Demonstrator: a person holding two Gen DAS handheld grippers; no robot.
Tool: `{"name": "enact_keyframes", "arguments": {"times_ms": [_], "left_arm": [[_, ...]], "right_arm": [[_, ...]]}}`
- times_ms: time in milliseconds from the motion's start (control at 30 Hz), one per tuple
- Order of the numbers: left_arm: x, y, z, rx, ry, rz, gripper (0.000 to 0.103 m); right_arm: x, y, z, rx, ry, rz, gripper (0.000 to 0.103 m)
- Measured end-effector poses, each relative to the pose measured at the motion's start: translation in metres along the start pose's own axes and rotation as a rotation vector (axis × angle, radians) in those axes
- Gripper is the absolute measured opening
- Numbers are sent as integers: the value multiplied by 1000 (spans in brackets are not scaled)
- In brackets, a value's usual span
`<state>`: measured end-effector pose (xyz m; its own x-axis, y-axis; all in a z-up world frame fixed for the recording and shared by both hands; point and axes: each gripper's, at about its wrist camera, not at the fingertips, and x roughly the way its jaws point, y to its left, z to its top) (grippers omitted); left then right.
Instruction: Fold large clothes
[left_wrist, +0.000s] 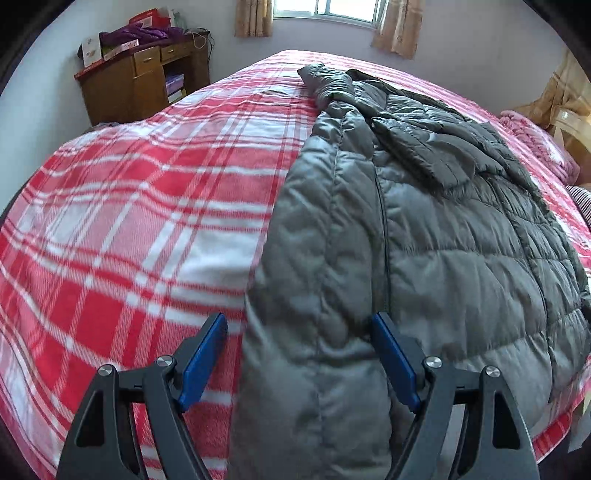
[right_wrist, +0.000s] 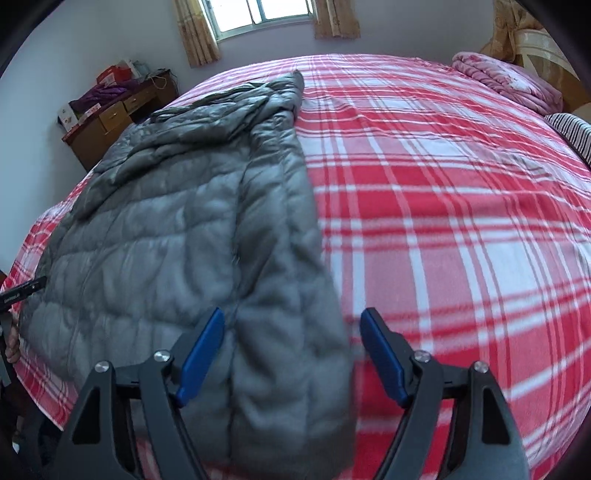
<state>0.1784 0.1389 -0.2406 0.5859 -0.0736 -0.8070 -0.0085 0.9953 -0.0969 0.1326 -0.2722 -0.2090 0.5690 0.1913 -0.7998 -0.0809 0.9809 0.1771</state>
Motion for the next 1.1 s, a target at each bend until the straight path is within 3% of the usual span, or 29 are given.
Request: {"name": "enact_keyframes", "arguments": {"times_ms": [67,100,133,167,200,233,367,633,767,867,933,1100], "left_arm": [[-1,0,-4,-3,-6,-14,80],[-2,-1,-6,2,-10,-31,70],[-3,-4,-8,14,-14,-45,53],[-4,-7,-8,30,-13,-54,43],[-7,-10,-8,49,-11,-82,19],[-11,-13,-8,58,-11,-113,9],[-41,-20,-6,97,-89,-106,4],[-184,-2,13,39,-341,-369,4],[-237,7,21,30,-448,-436,4],[-229,8,43,46,-462,-431,4],[-197,4,67,47,-422,-406,4],[-115,-4,118,39,-324,-331,4]], "right_arm": [[-3,6,-10,-2,0,30,56],[-4,7,-15,1,-2,40,52],[-5,8,-19,3,-3,51,42],[-5,9,-21,2,-3,63,30],[-6,9,-23,7,-4,83,23],[-7,8,-22,28,-3,125,17],[-23,10,-20,61,-46,173,12],[-133,13,0,60,-266,299,10],[-207,13,10,72,-426,374,10],[-237,12,22,84,-525,414,10],[-237,14,38,74,-556,381,10],[-156,1,100,138,-473,298,10]]}}
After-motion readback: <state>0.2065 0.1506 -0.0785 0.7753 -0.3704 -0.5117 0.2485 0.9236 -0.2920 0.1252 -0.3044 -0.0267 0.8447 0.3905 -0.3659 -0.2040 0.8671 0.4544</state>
